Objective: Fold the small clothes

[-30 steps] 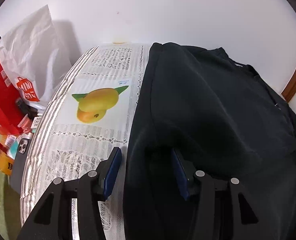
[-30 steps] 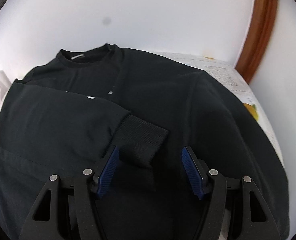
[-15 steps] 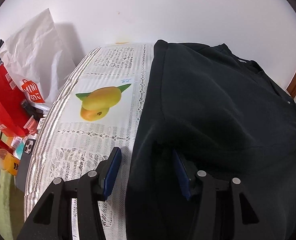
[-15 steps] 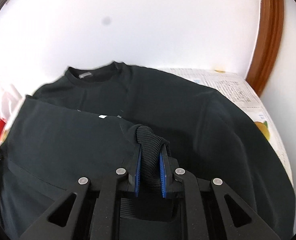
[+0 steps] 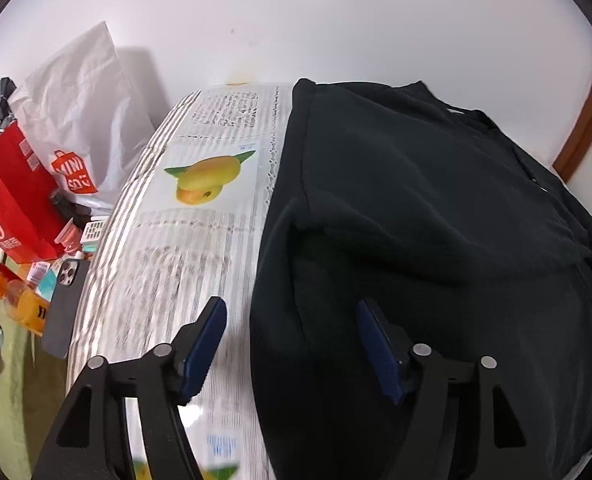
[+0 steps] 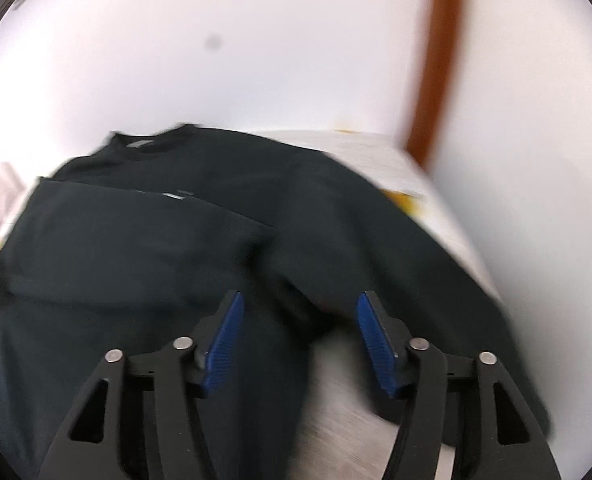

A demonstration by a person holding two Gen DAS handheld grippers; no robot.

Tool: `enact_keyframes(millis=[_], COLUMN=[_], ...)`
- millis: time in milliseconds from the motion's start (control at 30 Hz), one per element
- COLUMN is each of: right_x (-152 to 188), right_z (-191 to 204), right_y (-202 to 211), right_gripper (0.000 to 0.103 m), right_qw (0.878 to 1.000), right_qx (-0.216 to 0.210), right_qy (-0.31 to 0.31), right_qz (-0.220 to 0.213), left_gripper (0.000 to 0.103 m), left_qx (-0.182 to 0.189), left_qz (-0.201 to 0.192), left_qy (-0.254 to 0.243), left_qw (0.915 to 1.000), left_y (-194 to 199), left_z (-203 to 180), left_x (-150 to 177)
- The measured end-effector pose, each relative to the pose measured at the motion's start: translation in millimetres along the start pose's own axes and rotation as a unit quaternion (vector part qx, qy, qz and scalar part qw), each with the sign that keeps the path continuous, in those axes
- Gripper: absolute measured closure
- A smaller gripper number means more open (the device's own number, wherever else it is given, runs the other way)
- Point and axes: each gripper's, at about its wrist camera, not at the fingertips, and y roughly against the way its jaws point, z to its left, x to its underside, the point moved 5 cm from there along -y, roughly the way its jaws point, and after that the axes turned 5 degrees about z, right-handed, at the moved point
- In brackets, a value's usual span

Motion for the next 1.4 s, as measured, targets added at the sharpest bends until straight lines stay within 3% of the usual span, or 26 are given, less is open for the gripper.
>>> enact_keyframes(millis=[67,233,400,600,700,733,767,867,1033,1167,1400], right_x=[28.7,89.7,129.4,144.7,141.9,139.9,137.8,125.6,81.4,34.7,-41.7], right_z=[-47.6,-127.6,-162.0,-172.7,-175.1,-176.3,-176.5,-176.1,-144.1,-85.3,87.3], right_y=[6.0,20.7,27.2,10.6,9.5,9.5,9.9,28.8,87.3,120.1,153.6], right_gripper=[0.029,0.029,0.029,0.030,0.056,0.072,0.080,0.088,0.090,0.090,0.090], right_qw=[0.998,0.991,0.989,0.991,0.991,0.990,0.990,0.988,0.989,0.990,0.985], right_qx=[0.065,0.099,0.100,0.076,0.075,0.087,0.093,0.109,0.111,0.087,-0.010], right_qy=[-0.016,-0.066,-0.088,-0.094,-0.101,-0.104,-0.101,-0.107,-0.080,-0.036,0.065], right_qz=[0.020,0.065,0.069,0.064,0.050,0.047,0.044,0.013,-0.057,-0.101,-0.159], left_gripper=[0.033,0.030,0.029,0.029,0.029,0.029,0.029,0.029,0.029,0.029,0.029], left_qx=[0.008,0.017,0.007,-0.012,-0.024,-0.028,-0.033,-0.042,-0.066,-0.050,-0.017], left_qz=[-0.002,-0.010,0.003,0.013,0.012,0.011,0.011,0.011,0.002,-0.007,0.005], left_qy=[0.003,0.011,0.014,0.020,0.023,0.024,0.024,0.026,0.009,0.006,0.030], left_qw=[1.0000,0.9997,0.9999,0.9996,0.9994,0.9993,0.9991,0.9987,0.9978,0.9987,0.9994], left_y=[11.3,37.8,49.7,60.9,66.1,66.9,67.1,66.7,62.5,56.3,39.3], left_z=[-1.4,-8.5,-17.4,-20.8,-19.9,-19.1,-18.5,-15.6,-10.9,-5.7,6.9], left_x=[9.6,35.3,66.3,94.8,104.5,106.5,108.3,112.2,113.6,114.6,119.8])
